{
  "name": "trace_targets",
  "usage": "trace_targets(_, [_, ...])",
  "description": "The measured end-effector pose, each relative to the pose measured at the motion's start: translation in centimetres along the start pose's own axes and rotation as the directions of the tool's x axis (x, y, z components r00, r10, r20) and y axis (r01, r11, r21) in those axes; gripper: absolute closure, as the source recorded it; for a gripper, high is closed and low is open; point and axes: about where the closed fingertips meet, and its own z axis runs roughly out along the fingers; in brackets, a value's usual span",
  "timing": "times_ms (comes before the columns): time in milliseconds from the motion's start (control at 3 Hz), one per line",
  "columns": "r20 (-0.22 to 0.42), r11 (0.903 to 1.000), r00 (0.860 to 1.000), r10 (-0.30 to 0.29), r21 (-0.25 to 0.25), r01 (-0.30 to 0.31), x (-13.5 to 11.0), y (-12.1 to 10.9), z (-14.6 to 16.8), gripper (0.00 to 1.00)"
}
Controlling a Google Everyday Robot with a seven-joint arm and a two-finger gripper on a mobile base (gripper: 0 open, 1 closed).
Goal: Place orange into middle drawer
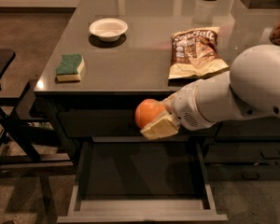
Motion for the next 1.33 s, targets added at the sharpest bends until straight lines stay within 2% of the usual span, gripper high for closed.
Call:
trace_targets(333, [0.000,1.0000,1.000,0.000,0.000,0.000,0.0,0.0,0.0,1.00])
trace_targets(667, [-0.003,0.9944,0.994,0.105,-0.007,-0.105,3.8,1.3,1.7,1.00])
trace_targets(1000, [-0.013,0.9670,0.967,0.253,-0.029,-0.253,10.2,2.6,5.6,1.00])
trace_targets(1333, [-0.032,0.9288,0.931,0.365,-0.060,-0.366,15.4,3.2,9.8,1.00])
